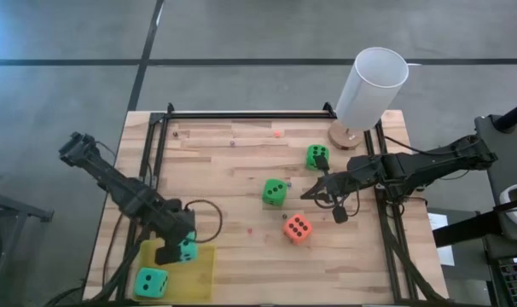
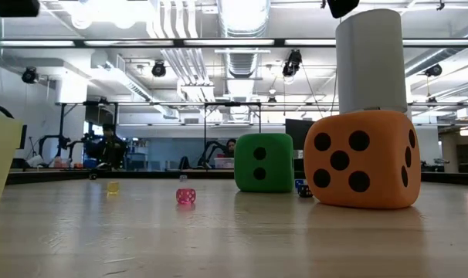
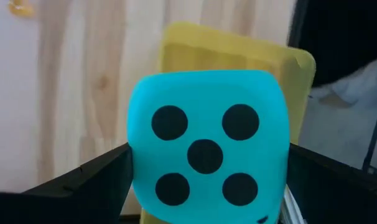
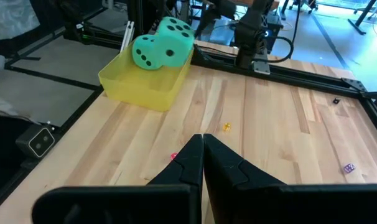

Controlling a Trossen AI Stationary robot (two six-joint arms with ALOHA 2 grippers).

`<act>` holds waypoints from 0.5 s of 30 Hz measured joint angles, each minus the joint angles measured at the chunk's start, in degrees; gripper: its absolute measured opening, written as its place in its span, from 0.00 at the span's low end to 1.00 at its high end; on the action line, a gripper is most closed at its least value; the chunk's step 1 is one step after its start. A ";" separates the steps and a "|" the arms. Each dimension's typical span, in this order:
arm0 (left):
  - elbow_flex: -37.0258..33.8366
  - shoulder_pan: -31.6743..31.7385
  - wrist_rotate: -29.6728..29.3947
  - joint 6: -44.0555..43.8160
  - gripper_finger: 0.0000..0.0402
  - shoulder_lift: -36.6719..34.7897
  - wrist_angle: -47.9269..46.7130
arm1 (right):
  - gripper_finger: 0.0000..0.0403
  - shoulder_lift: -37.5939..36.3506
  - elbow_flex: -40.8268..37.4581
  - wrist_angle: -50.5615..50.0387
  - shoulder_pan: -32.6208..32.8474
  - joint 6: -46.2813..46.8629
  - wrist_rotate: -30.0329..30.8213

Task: Pick & Place Dice
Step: Put the large blue dice into the yellow bin

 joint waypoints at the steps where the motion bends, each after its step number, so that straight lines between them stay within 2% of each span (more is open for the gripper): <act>1: -0.09 -0.59 0.17 -0.02 0.96 0.00 0.09 | 0.02 0.00 0.00 0.00 0.00 -0.05 0.00; 6: -0.47 -2.95 2.86 -0.17 0.98 0.11 -0.27 | 0.02 0.00 0.00 0.00 0.00 -0.06 0.00; 10: -0.59 -4.78 4.48 -3.46 0.99 0.11 -0.73 | 0.02 0.00 0.00 0.00 0.00 -0.07 0.00; 15: -3.69 -8.45 5.44 -6.20 0.99 0.11 -0.71 | 0.02 0.00 0.00 0.00 0.01 -0.06 0.00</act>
